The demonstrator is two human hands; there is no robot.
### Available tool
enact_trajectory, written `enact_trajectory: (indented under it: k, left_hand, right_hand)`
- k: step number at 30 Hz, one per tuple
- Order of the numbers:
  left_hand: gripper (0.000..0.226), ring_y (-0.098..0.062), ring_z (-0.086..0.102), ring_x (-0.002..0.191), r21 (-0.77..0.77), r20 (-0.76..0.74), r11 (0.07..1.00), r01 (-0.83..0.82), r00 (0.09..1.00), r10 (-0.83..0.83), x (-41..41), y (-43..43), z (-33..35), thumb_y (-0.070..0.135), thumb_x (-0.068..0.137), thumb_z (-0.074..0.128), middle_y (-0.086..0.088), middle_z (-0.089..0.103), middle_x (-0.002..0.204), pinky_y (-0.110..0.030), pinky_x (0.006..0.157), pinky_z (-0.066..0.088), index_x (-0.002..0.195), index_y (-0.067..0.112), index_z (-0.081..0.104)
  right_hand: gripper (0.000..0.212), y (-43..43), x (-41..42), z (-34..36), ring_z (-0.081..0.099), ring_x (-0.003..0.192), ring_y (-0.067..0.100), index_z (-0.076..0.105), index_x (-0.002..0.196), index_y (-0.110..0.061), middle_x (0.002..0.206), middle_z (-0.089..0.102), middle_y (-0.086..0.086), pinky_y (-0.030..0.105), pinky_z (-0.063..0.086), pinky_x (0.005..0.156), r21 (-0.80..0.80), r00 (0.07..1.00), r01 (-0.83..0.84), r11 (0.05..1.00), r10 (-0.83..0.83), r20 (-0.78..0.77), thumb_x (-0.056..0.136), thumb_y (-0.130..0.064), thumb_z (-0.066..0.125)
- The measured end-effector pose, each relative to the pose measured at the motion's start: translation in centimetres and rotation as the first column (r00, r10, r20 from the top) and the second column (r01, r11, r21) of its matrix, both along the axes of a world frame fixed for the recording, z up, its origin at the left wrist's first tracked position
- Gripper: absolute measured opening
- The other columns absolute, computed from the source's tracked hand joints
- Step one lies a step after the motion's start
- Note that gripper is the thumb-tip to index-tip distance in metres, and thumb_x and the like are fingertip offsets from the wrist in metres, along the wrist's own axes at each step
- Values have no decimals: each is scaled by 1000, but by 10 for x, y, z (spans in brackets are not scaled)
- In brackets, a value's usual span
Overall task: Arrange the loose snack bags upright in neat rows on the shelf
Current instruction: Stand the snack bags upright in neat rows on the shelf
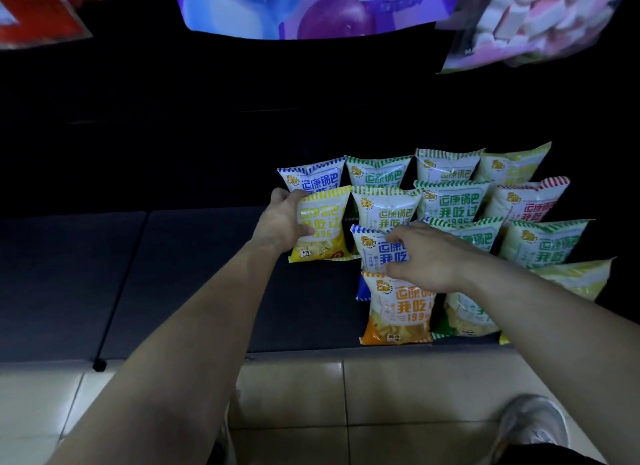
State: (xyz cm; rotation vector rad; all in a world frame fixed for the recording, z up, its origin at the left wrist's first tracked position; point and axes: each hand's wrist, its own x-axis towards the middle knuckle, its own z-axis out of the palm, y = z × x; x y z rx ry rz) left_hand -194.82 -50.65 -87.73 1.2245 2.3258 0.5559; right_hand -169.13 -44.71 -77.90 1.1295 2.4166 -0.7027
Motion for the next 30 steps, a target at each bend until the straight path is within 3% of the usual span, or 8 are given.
enact_trajectory:
  k: [3,9,16,19,23,26,30]
  left_hand:
    - [84,-27,43,125,-54,-142,999,-5,990,-2,1,-4,5,36,75,83,0,30,143,-44,98,48,145,33,35]
    - [91,-26,30,134,-53,-304,997,48,950,-62,15,-26,35,49,77,76,-2,28,149,-44,100,46,150,27,28]
    - [85,-23,29,136,-23,-287,957,288,916,-282,81,-61,52,58,80,67,-1,32,149,-38,107,36,150,28,30]
    - [91,-23,28,137,-18,-257,927,375,894,-367,120,-75,39,62,75,70,-1,33,149,-40,112,32,150,28,30]
    - [106,-24,19,141,-55,-360,917,395,849,-387,167,-83,19,67,68,70,-1,25,153,-43,117,21,151,26,18]
    - [116,-28,9,146,-102,-397,923,371,836,-379,190,-74,9,71,66,69,-5,15,156,-49,120,8,152,26,5]
    - [122,-34,6,147,-123,-479,927,355,797,-369,207,-59,-4,76,65,66,-10,14,156,-57,118,5,152,24,-1]
  right_hand:
    - [68,-4,-1,-2,32,144,27,32,150,-29,162,21,3,42,37,110,13,999,-24,1000,23,40,93,-57,55]
    - [72,-14,17,7,39,137,28,26,153,-26,153,31,5,44,42,104,76,990,-90,993,81,114,93,-54,56]
    - [70,-32,86,14,44,125,28,31,146,-23,138,40,6,42,45,97,190,966,-159,969,113,233,87,-46,62]
    - [77,-33,117,3,37,131,30,27,147,-20,143,31,7,45,41,103,238,954,-172,956,102,283,84,-45,64]
    - [102,-26,133,-22,21,143,32,6,156,-20,157,12,8,45,27,114,281,966,-91,955,17,258,81,-41,71]
    - [118,-19,135,-48,12,147,32,-5,155,-24,160,7,8,47,19,119,370,974,-69,926,-18,227,73,-37,79]
    - [127,-11,134,-77,4,149,40,-11,151,-30,160,6,10,55,9,120,445,979,-26,895,-67,194,68,-30,85]
